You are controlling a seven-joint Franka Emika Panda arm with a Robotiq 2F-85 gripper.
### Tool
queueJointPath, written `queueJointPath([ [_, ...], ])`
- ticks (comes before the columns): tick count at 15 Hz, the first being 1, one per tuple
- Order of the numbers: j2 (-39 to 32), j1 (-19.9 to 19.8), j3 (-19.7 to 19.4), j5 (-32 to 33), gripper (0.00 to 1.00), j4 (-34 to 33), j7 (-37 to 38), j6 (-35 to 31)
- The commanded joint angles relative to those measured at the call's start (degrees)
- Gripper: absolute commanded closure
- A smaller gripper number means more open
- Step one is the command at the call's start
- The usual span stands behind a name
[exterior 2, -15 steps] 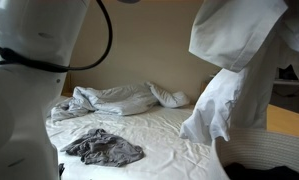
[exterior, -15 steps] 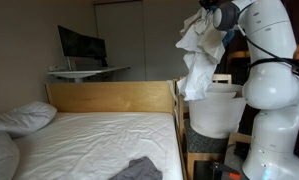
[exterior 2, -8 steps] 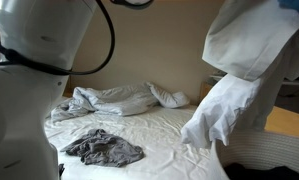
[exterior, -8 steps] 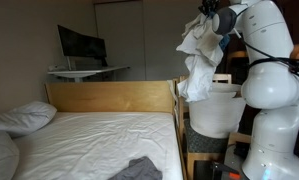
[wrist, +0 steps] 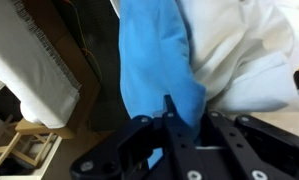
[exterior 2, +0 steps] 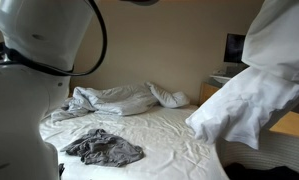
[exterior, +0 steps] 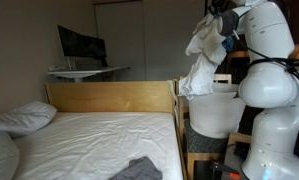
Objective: Put the shirts on the bed into the basket
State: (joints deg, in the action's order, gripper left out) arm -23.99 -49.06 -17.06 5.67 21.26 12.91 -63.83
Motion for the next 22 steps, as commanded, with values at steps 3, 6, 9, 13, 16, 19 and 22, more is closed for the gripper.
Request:
queueJointPath([
  [3,0.0,-3.8,-0.4,-0.5,0.91,0.1,10.3,-2.4],
  [6,-0.2,-6.0,-0.5,-0.8,0.91,-0.1,14.9,-2.6],
  [9,-0.2,-7.4,0.1,-0.6,0.92,-0.1,13.6,-2.7],
  [13,-0.5,-6.7,0.1,0.3,0.80,0.5,13.9,-0.7],
  [16,-0.6,-5.8,0.5,-0.3,0.91,-0.1,17.1,-0.6],
  [19,-1.0,-7.2,0.2,-1.3,0.91,0.9,22.2,1.2],
  [22,-1.9,-10.2,0.5,-2.7,0.91,0.5,26.4,3.5],
])
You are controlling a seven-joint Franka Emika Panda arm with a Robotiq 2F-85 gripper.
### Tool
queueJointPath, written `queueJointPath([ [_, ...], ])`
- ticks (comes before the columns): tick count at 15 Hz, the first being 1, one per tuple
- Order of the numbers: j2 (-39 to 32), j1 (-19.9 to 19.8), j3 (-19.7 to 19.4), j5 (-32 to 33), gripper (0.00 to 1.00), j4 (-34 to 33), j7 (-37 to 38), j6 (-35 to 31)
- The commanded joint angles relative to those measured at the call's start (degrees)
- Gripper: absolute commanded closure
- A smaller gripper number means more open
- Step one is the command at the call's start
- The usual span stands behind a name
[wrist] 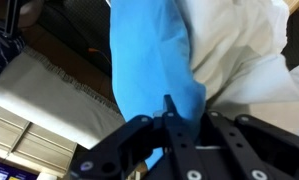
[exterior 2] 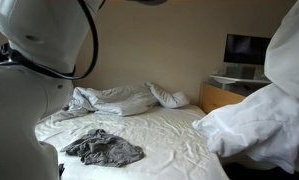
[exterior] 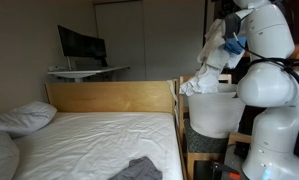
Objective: Put the shirts on the bed into the basket
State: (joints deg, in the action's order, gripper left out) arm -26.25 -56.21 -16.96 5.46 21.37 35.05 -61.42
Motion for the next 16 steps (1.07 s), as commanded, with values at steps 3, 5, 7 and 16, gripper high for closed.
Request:
queueJointPath([
  [3,-0.8,-4.8,0.4,-2.3,0.91,-0.2,6.2,1.2],
  [5,-1.8,-3.9,0.1,-0.2,0.91,-0.7,4.2,0.8],
  [7,-1.8,-2.6,0.5,0.3,0.91,0.0,2.9,0.9],
  [16,-7.6,3.8,-1.3,7.1,0.91,0.6,-7.7,7.5],
])
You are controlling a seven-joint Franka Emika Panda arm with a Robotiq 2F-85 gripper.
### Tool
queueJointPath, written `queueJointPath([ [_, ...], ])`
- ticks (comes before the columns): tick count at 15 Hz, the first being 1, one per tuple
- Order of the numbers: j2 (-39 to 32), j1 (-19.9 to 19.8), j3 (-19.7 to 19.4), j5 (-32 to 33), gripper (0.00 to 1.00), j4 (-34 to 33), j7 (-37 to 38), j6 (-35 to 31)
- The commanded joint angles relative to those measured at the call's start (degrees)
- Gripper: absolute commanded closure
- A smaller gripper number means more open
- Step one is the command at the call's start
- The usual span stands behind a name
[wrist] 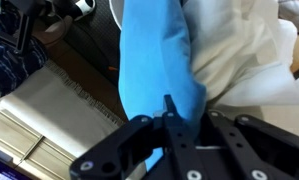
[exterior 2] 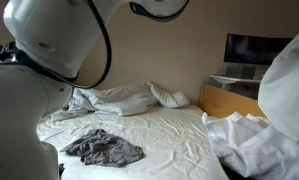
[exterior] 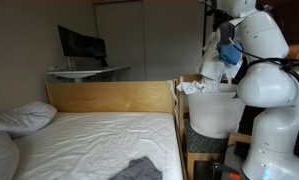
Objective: Put the shirts on the bed into the basket
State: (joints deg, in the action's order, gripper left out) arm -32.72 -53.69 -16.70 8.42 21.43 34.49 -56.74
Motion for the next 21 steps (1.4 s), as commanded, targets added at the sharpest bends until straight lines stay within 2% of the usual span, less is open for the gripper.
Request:
queueJointPath([
  [1,-2.1,1.5,-2.0,5.8,0.91,0.5,-10.1,4.2],
  [5,-5.0,2.4,-3.5,10.6,0.91,-0.2,-18.8,5.6],
  [10,-6.6,1.9,-2.8,9.2,0.91,-0.5,-17.9,2.6],
  [14,-6.7,2.0,-2.6,9.5,0.91,-0.4,-20.1,-1.1],
  [15,-6.1,1.7,-1.7,7.8,0.92,-1.3,-18.1,-3.2],
  [16,-6.5,2.2,-2.4,8.5,0.80,1.3,-17.2,-1.2],
  [18,-6.4,2.3,-2.2,8.3,0.80,0.7,-17.2,-2.8],
  [19,-6.4,2.3,-2.2,8.2,0.91,0.5,-17.2,-2.9],
  [21,-6.7,2.5,-2.2,8.7,0.91,1.9,-19.8,-1.7],
])
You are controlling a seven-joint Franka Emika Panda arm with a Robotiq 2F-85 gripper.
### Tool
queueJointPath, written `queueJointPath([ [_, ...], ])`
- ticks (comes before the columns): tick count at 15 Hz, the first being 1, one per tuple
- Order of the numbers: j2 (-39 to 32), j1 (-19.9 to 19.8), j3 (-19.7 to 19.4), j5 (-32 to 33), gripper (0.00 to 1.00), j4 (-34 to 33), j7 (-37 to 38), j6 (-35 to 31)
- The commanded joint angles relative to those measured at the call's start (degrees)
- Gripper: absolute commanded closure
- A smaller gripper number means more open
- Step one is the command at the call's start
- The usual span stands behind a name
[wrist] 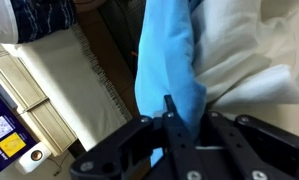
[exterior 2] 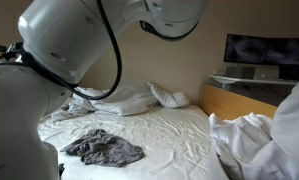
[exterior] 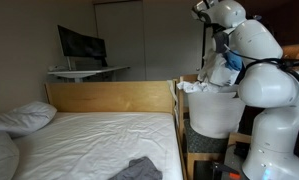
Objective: Put the shirts on the bed into the basket
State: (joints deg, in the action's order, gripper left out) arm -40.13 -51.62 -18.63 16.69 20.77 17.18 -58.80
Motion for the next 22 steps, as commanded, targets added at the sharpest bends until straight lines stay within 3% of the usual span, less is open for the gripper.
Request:
queueJointPath([
  [1,-0.1,0.1,-0.2,0.4,0.91,2.2,-3.4,0.7],
  [2,-3.2,-0.8,0.0,0.4,0.91,-1.2,-6.2,2.6],
  [6,-6.3,0.0,-0.1,1.7,0.91,-0.3,-14.0,4.4],
  [13,-5.7,0.6,-0.5,5.1,0.91,1.7,-33.0,1.4],
  [14,-5.0,0.7,-0.6,5.8,0.55,2.6,-36.1,0.3],
  [15,-4.7,0.6,-0.6,6.1,0.54,2.8,-38.4,-0.4],
  [19,-3.2,0.7,-0.8,7.9,0.30,3.5,-45.7,-2.2],
  [20,-5.0,-0.1,-0.9,8.2,0.24,-0.6,-47.8,-0.8],
  [22,-4.1,0.0,-1.1,8.3,0.11,-0.1,-49.6,-1.4],
])
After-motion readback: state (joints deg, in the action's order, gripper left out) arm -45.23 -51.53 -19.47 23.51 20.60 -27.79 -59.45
